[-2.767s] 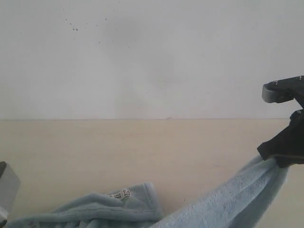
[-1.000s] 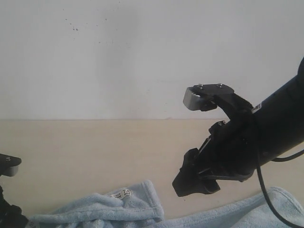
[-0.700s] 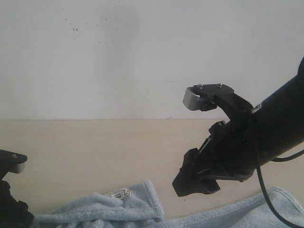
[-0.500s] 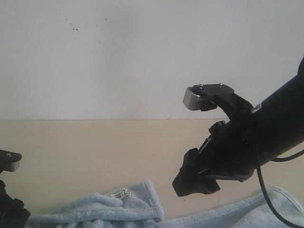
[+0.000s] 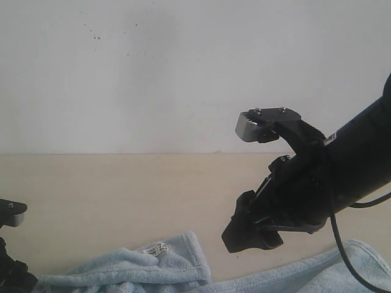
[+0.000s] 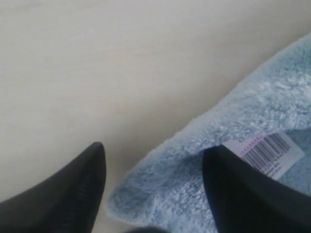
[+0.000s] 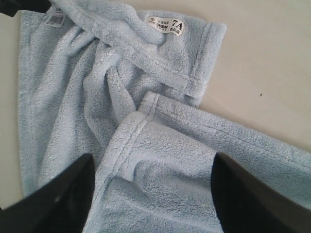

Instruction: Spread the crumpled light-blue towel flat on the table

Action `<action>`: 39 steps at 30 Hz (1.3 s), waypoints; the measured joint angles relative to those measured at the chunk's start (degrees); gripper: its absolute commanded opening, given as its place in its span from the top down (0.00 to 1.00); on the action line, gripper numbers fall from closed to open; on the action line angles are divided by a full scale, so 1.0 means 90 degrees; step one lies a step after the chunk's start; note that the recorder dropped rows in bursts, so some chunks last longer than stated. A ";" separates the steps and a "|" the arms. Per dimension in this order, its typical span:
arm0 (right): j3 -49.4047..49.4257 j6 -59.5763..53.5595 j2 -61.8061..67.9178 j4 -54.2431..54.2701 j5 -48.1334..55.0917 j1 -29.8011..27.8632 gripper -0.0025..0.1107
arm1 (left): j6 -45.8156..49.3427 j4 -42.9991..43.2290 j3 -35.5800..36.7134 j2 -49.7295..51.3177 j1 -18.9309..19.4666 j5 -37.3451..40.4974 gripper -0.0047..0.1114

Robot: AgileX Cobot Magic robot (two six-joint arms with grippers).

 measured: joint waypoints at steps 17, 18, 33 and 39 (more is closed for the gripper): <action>0.0000 -0.0012 0.0000 0.0000 0.0000 0.0000 0.41 | 0.0066 -0.0012 -0.0072 -0.0051 0.0000 0.0398 0.92; 0.0000 -0.0012 0.0000 0.0000 0.0000 0.0000 0.41 | 0.0080 -0.0059 -0.0134 -0.0126 0.0000 0.0437 0.92; 0.0145 -0.0129 0.0000 -0.0043 0.0119 0.1009 0.41 | -0.0345 -0.0856 -0.0098 -0.1951 0.0354 0.0534 0.92; 0.0646 0.0450 0.0000 -0.0541 -0.1113 0.1629 0.41 | -0.1644 -0.0001 0.0596 -0.2465 0.0646 0.0189 0.92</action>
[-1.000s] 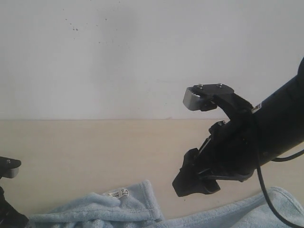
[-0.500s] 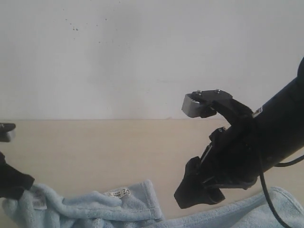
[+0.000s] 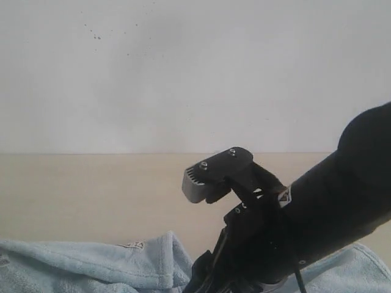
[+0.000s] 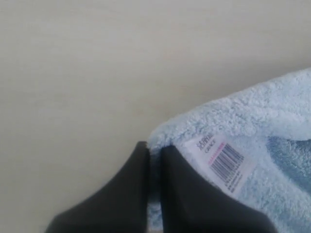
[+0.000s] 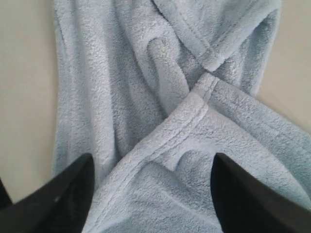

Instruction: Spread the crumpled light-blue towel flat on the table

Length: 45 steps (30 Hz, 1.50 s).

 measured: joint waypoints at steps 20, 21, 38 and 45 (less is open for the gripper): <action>-0.1416 0.1258 0.2110 -0.0352 0.0627 0.0092 0.41 | -0.1384 0.0027 0.1051 -0.0713 0.0000 -0.1981 0.92; -0.1633 0.1274 0.2219 -0.0352 0.0627 0.0131 0.41 | -0.1387 0.0027 0.1051 -0.0713 0.0000 -0.1993 0.92; -0.2489 0.2434 0.3408 -0.2144 0.1014 0.0284 0.93 | -0.1452 0.0027 0.1051 -0.0713 0.0000 -0.2145 0.92; -0.2489 0.2772 0.3395 -0.2986 0.1182 0.0284 0.98 | -0.1463 0.0027 0.1051 -0.0713 0.0000 -0.2145 0.92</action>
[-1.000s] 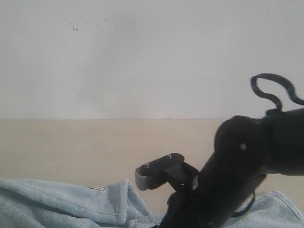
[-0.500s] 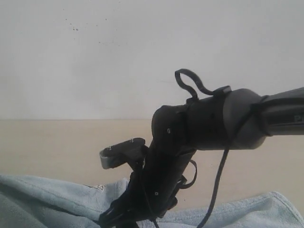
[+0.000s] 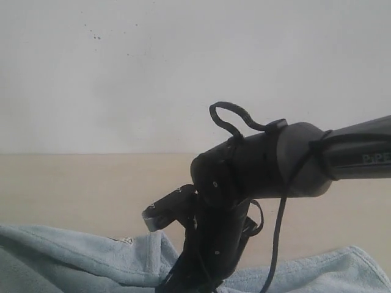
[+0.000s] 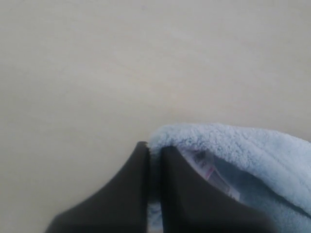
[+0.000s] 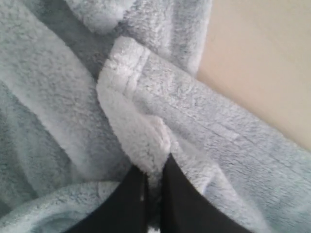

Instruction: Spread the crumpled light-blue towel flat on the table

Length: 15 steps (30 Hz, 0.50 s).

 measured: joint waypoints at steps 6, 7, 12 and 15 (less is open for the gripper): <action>0.0000 0.1056 -0.0272 -0.2304 0.1039 0.0000 0.98 | 0.0000 0.0000 0.0000 0.0000 0.0000 0.0000 0.92; 0.0000 0.1246 -0.0335 -0.2779 0.1338 0.0000 0.98 | 0.0000 0.0000 0.0000 0.0000 0.0000 0.0000 0.92; 0.0000 0.1653 -0.0666 -0.4272 0.2444 -0.0035 0.98 | 0.0000 0.0000 0.0000 0.0000 0.0000 0.0110 0.92; -0.0012 0.1695 -0.0905 -0.4166 0.2500 -0.0275 0.98 | 0.0000 0.0000 0.0000 0.0000 0.0000 0.0359 0.92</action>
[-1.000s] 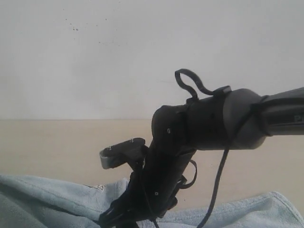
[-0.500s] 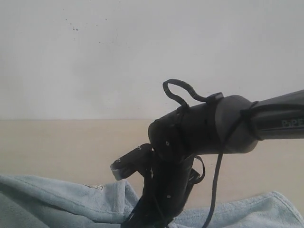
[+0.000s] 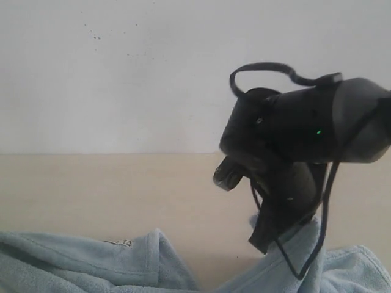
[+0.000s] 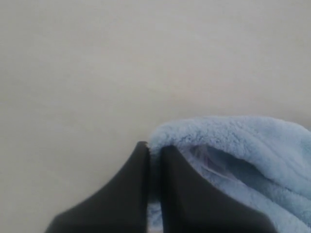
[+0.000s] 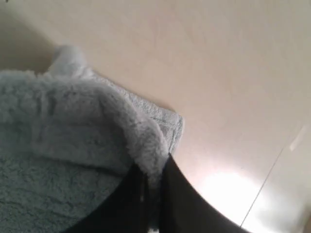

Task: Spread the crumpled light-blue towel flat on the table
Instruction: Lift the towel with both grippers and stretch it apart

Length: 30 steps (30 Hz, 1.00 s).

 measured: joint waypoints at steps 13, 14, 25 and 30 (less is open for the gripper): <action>0.0000 -0.0866 -0.2212 0.2582 -0.1120 -0.3199 0.98 | 0.1170 -0.0748 -0.0294 -0.1680 -0.0502 0.0613 0.92; 0.0000 -0.0914 -0.2446 0.2708 -0.1193 -0.3378 0.98 | 0.1234 -0.0761 -0.0299 -0.1880 -0.0571 0.0613 0.92; 0.0000 -0.0502 -0.4430 0.2449 -0.1404 -0.3848 0.98 | 0.1505 -0.0728 -0.0637 -0.3716 -0.0701 0.0864 0.92; 0.0000 -0.0254 -0.5004 0.2331 -0.1404 -0.3848 0.98 | 0.1542 -0.0612 -0.1058 -0.4295 -0.0701 0.1185 0.92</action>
